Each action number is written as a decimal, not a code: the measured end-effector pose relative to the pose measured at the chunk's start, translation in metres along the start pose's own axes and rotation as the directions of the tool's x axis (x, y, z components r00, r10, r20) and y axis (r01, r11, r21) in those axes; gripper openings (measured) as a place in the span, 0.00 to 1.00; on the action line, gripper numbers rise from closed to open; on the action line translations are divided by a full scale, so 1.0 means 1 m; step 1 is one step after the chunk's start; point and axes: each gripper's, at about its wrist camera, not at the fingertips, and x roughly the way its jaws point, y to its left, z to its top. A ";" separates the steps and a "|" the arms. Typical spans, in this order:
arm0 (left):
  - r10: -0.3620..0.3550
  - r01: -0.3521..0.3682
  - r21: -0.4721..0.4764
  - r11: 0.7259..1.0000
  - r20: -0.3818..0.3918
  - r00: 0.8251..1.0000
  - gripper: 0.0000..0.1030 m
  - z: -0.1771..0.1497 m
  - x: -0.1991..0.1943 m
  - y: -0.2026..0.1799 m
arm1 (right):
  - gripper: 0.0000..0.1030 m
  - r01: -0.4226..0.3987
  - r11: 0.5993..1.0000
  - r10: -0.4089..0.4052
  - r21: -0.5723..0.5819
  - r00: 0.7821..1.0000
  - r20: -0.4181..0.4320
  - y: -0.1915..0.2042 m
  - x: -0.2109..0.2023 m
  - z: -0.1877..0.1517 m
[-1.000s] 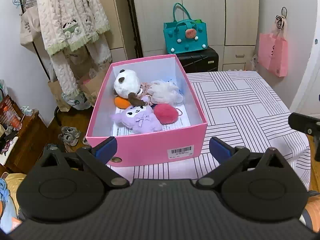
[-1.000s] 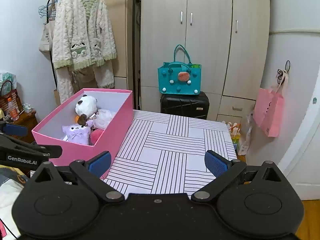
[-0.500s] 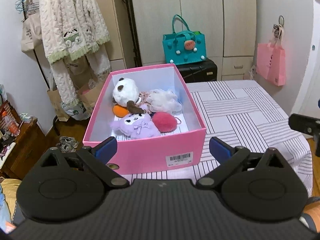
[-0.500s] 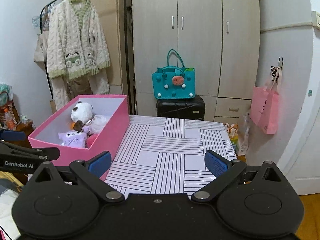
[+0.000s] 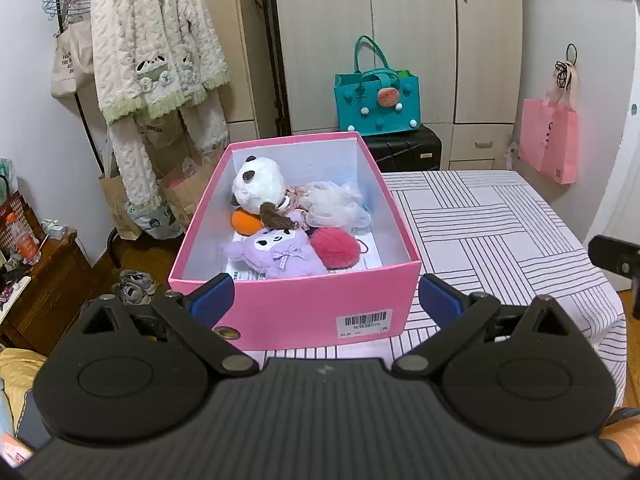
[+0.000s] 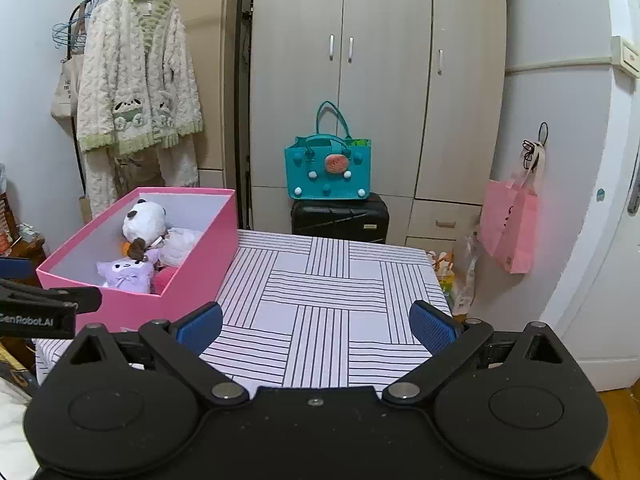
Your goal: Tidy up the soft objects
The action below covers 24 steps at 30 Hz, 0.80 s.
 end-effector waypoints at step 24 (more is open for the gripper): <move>0.007 -0.007 -0.011 1.000 0.002 1.000 1.00 -0.002 -0.005 -0.002 | 0.98 0.010 1.000 -0.010 -0.010 1.000 -0.007 -0.001 -0.002 -0.003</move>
